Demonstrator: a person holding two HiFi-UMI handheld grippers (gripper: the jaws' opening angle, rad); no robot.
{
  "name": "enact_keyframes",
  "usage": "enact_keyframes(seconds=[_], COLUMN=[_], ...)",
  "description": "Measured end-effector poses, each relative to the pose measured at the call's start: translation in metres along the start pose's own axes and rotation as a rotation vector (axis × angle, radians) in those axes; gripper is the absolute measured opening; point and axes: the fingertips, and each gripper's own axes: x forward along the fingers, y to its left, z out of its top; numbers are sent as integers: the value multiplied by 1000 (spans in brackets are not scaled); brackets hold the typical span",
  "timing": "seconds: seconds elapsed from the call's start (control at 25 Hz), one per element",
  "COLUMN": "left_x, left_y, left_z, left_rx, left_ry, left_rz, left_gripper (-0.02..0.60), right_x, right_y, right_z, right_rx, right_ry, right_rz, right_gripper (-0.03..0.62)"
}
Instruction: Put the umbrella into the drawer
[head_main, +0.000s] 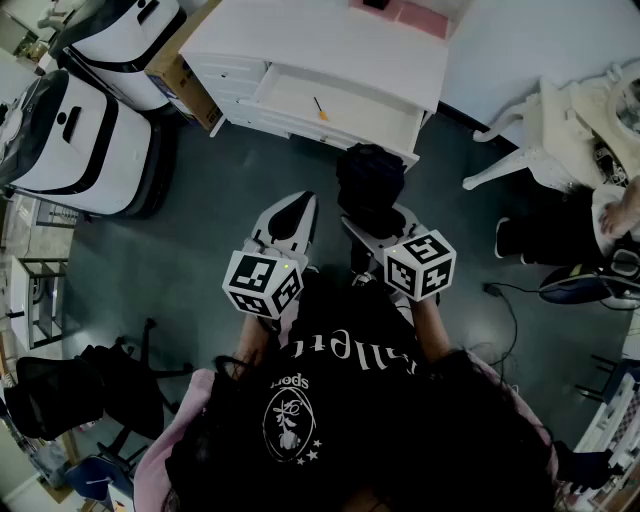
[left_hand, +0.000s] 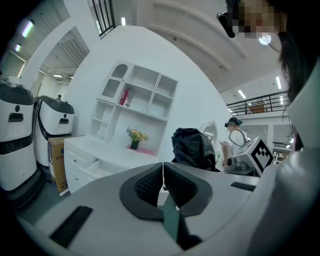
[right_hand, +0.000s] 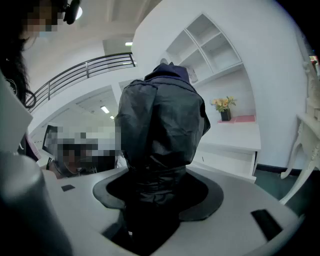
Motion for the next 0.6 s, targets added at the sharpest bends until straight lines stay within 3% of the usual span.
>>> enact_keyframes(seconds=[0.6], left_x=[-14], left_y=[18], left_z=[-4], left_rx=[4], left_ry=[12], left_rz=[-28], left_gripper=[17], right_x=[10], right_y=[16], right_z=[-4], right_rx=[30], right_ry=[-22], right_rz=[-26], right_gripper=[284])
